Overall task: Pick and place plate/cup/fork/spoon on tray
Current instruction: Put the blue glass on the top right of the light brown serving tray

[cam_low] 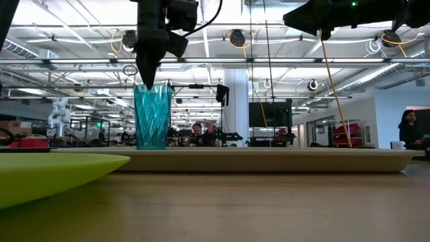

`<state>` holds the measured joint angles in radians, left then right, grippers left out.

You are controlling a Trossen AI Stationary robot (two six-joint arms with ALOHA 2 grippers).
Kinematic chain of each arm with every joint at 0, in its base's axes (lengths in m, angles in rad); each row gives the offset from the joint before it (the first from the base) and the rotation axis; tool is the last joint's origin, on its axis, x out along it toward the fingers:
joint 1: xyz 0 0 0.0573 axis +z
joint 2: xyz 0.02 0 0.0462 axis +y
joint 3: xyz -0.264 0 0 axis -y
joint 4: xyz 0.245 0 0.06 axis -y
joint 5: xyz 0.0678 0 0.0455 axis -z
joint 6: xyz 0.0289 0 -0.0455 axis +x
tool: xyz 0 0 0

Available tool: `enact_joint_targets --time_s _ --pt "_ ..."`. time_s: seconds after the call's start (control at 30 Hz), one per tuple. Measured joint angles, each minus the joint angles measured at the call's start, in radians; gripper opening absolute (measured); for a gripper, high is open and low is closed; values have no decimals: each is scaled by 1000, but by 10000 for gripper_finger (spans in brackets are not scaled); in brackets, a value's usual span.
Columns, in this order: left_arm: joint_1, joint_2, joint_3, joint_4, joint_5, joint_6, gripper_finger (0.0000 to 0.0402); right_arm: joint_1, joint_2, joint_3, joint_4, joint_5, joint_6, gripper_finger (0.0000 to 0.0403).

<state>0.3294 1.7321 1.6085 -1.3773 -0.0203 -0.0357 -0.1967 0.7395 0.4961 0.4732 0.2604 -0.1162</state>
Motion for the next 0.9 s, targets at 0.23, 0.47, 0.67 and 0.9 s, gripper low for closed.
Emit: enact_joint_targets --time_s 0.23,0.47,0.67,0.9 --pt "0 0 0 -3 21 0 171 0 0 0 0 0 0 130" --pt "-1 -30 0 19 12 0 171 0 0 0 -7 0 0 130" --pt "-1 -89 69 20 -6 -14 171 0 0 0 -6 0 0 130" --pt "-60 -180 92 116 -6 -34 171 0 0 0 -9 -1 0 130"
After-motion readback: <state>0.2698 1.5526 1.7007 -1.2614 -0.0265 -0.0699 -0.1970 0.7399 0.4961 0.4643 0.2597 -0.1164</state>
